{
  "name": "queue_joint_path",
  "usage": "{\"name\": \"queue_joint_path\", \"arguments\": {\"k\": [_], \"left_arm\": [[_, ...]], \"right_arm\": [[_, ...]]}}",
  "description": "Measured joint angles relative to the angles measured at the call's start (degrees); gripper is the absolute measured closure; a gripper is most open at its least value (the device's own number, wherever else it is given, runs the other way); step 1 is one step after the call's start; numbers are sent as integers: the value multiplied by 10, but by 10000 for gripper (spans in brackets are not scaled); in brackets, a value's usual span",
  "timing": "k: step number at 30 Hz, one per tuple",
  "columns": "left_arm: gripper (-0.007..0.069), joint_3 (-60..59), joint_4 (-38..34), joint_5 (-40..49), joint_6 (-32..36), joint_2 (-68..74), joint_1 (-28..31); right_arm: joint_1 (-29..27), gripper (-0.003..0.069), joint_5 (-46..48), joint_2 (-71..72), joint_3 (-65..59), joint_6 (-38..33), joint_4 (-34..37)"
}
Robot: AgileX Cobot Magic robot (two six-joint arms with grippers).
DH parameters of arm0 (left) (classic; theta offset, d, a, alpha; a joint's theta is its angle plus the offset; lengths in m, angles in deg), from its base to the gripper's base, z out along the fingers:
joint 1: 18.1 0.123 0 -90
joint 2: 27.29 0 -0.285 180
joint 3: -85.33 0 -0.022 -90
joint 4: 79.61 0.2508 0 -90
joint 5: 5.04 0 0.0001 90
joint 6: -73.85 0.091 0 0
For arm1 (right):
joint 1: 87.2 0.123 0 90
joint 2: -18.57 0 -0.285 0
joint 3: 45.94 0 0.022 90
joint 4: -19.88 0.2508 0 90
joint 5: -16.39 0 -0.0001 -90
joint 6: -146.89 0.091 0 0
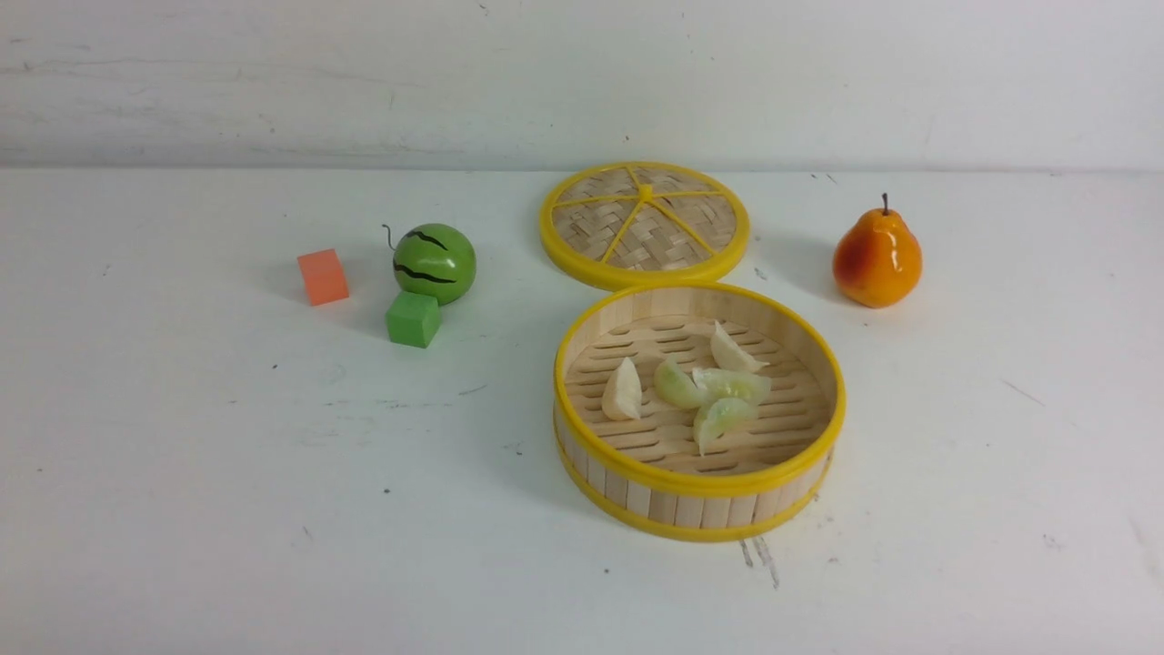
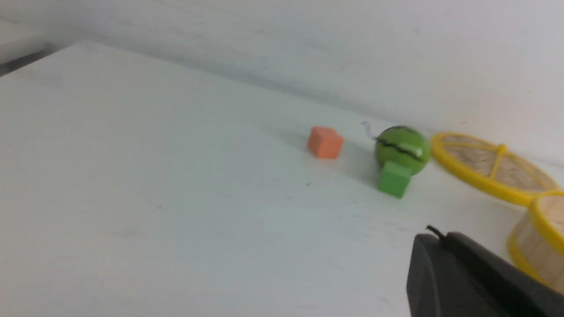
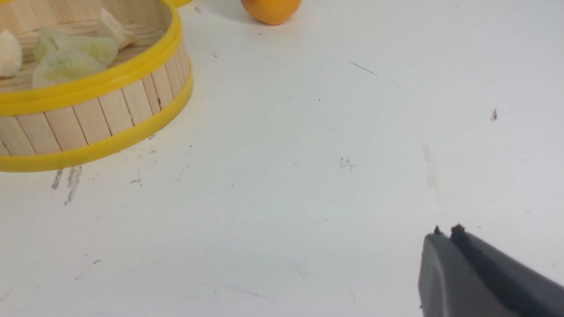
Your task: Put the dumplings into the steamer on the white table.
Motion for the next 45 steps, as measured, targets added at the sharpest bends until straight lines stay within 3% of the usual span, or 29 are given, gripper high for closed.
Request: {"name": "queue_joint_path", "arguments": {"k": [9,16,45], "left_arm": [[638,-19,29,62,3,0,8],[638,-19,37,112,3,0,-44],[638,-19,37,117,4,0,-48]], "right_arm": [[0,638,0,0,0,0,0],[0,631,0,0,0,0,0],[0,607,0,0,0,0,1]]}}
